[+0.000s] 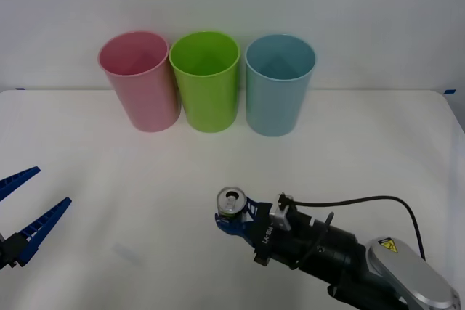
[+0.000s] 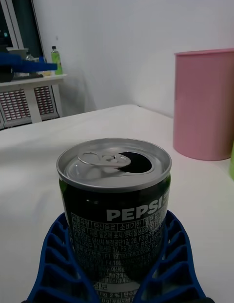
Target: Grasp the object on the table and drop it into the matching bin: aluminum can to the light blue bin, PET bottle to the pink bin.
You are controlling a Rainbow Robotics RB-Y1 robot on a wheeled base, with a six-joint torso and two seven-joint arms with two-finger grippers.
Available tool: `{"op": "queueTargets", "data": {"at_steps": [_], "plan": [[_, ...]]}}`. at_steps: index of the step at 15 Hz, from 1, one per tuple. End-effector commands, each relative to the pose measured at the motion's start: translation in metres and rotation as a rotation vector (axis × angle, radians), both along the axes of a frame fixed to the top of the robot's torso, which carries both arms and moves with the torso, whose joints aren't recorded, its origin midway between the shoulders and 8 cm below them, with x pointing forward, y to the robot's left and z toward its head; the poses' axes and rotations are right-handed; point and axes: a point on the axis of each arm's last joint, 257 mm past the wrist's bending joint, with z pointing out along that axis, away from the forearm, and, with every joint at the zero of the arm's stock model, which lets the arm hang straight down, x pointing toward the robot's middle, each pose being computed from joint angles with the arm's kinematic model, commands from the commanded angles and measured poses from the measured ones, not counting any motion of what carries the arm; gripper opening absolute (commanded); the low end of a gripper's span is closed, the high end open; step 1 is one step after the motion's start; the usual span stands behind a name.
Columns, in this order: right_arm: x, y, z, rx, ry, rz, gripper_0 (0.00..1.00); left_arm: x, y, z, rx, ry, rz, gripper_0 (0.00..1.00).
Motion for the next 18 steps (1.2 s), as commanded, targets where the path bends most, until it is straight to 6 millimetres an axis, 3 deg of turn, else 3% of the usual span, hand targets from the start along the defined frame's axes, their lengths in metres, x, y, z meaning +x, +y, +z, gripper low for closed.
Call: {"op": "queueTargets", "data": {"at_steps": [1,5,12,18], "plan": [[0.001,-0.018,0.027,0.050,0.024,-0.018,0.00,0.000,0.000,0.000,0.000,0.000,0.000,1.00],[0.015,-0.044,0.075,0.144,0.044,-0.067,0.00,0.000,0.000,0.000,0.000,0.000,0.000,1.00],[0.056,-0.094,0.162,0.294,0.023,-0.217,0.00,0.000,0.000,0.000,0.000,0.000,0.000,1.00],[0.102,-0.128,0.210,0.274,-0.124,-0.391,0.00,0.000,0.000,0.000,0.000,0.000,0.000,1.00]]}}
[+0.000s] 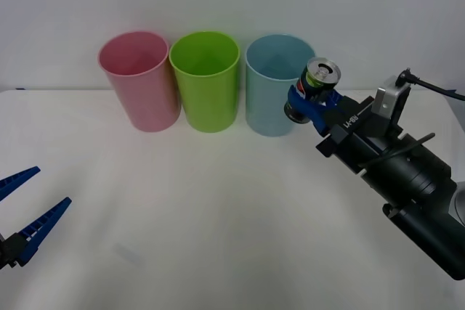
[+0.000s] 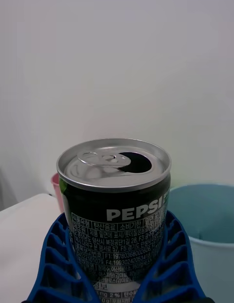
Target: Grasp the object on the table and drop it into the matching bin: aluminum can to the light blue bin, PET bottle to the pink bin.
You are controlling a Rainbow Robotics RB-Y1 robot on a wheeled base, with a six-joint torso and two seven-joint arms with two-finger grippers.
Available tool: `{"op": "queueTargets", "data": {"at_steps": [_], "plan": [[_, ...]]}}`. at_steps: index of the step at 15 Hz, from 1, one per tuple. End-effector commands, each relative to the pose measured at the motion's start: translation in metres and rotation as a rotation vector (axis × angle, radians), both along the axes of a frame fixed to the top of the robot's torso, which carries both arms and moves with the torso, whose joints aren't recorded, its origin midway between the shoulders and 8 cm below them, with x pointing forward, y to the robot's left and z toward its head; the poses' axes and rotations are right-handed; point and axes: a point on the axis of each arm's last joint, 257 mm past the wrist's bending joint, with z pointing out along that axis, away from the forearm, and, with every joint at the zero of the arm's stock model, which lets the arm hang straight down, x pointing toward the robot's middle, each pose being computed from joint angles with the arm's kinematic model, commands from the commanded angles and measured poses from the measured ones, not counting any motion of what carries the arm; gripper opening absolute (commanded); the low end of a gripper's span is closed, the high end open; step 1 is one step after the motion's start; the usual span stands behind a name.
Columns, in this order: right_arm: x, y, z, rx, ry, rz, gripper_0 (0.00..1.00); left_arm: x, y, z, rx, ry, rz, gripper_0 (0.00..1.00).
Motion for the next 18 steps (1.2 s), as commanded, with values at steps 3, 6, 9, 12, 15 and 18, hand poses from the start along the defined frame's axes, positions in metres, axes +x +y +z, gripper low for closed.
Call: {"op": "queueTargets", "data": {"at_steps": [3,6,9,12,15,18], "plan": [[0.029,-0.014,0.027,0.000,-0.050,-0.099,0.00,0.000,0.000,0.000,0.000,0.000,0.000,1.00],[0.051,-0.014,0.032,-0.002,-0.052,-0.107,0.00,0.000,0.000,0.000,0.000,0.000,0.000,1.00],[0.074,-0.013,0.037,-0.001,-0.053,-0.120,0.00,0.000,0.000,0.000,0.000,0.000,0.000,1.00],[0.101,-0.009,0.037,-0.009,-0.048,-0.145,0.00,0.000,0.000,0.000,0.000,0.000,0.000,1.00],[0.129,-0.004,0.036,-0.007,-0.034,-0.182,0.00,0.000,0.000,0.000,0.000,0.000,0.000,1.00],[0.155,0.004,0.034,-0.025,-0.024,-0.215,0.00,0.000,0.000,0.000,0.000,0.000,0.000,1.00]]}}
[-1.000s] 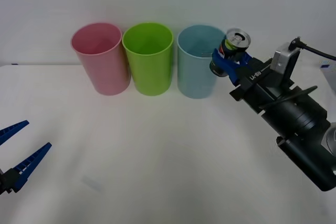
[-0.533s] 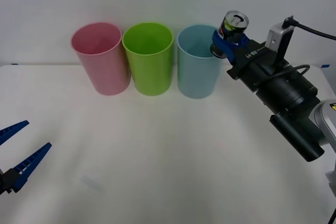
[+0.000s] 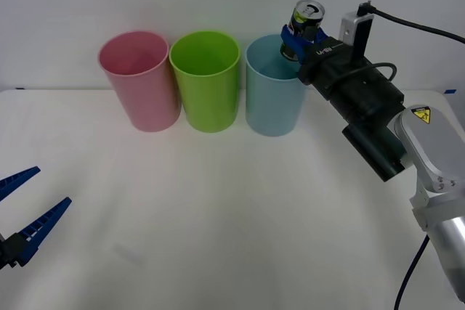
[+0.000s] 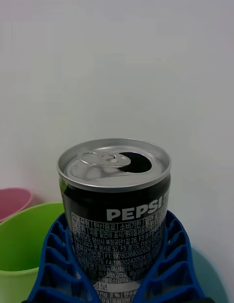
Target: Grasp the object on the table and drop it into the matching bin: aluminum can to the light blue bin, PET bottle to the pink bin.
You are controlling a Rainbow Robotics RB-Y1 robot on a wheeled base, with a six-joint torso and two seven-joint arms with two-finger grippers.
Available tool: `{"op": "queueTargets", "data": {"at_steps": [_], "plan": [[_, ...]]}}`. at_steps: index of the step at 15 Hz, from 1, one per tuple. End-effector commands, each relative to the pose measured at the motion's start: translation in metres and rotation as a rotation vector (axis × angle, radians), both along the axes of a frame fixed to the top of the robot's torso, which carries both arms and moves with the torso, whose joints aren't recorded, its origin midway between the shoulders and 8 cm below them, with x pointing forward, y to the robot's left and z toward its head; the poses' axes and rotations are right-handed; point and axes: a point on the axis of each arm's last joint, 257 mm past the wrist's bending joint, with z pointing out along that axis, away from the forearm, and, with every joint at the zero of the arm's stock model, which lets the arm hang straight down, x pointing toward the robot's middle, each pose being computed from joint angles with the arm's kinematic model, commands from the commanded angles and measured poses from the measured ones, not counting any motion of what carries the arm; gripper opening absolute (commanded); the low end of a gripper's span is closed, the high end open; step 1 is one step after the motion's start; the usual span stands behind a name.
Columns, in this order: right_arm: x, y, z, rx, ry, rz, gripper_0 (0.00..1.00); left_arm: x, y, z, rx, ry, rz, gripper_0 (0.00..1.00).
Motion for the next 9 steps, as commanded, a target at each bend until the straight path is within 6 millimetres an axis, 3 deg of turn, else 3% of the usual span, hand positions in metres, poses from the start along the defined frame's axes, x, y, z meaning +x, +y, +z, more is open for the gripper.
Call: {"op": "queueTargets", "data": {"at_steps": [1,6,8,9], "plan": [[0.023,0.007,-0.001,-0.014,0.010,-0.029,0.00,0.000,0.000,0.000,0.000,0.000,0.000,1.00],[0.054,0.021,-0.002,-0.036,0.034,-0.058,0.00,0.000,0.000,0.000,0.000,0.000,0.000,1.00],[0.058,0.025,-0.004,-0.045,0.037,-0.063,0.00,0.000,0.000,0.000,0.000,0.000,0.000,1.00],[0.058,0.026,-0.005,-0.050,0.036,-0.066,0.06,0.000,0.000,0.000,0.000,0.000,0.000,1.00]]}}
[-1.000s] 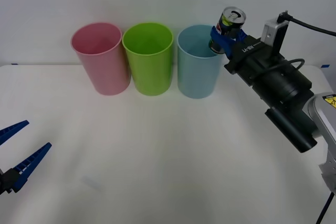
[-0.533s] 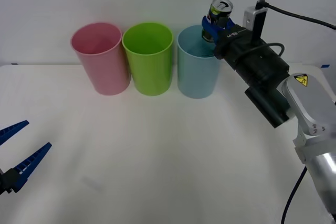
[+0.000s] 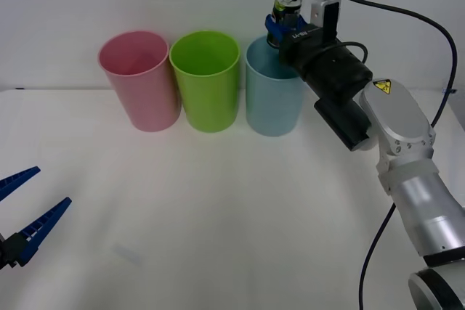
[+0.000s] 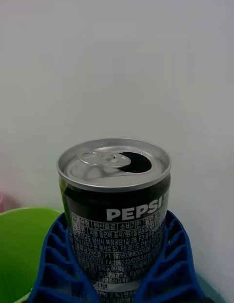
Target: Grasp the object on the table and drop it into the matching bin: aluminum can to the light blue bin, PET bottle to the pink bin.
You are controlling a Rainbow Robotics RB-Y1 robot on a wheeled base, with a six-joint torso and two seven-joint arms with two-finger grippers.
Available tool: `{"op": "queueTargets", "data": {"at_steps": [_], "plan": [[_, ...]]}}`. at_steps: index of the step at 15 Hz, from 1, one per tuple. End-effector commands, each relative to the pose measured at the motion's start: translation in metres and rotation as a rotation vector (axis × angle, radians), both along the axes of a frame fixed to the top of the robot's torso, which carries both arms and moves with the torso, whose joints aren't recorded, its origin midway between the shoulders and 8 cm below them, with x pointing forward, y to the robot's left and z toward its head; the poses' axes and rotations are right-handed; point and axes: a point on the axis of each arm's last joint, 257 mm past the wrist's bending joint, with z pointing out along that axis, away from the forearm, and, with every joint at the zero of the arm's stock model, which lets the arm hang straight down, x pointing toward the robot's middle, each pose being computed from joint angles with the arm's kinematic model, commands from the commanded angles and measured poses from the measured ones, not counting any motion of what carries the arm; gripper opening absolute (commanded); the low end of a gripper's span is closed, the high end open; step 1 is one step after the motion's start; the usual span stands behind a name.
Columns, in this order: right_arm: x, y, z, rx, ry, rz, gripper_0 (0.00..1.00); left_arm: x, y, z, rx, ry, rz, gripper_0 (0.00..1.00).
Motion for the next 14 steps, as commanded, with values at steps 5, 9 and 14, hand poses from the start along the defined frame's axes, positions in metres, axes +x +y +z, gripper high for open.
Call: {"op": "queueTargets", "data": {"at_steps": [5,9,14], "plan": [[-0.001,0.004,-0.004,-0.041,-0.011,-0.002,1.00,0.000,0.000,0.000,0.000,0.000,0.000,1.00],[-0.005,0.009,-0.007,-0.055,-0.014,0.019,1.00,0.000,0.000,0.000,0.000,0.000,0.000,1.00],[-0.022,0.006,-0.008,-0.058,-0.033,0.035,1.00,0.000,0.000,0.000,0.000,0.000,0.000,1.00]]}}
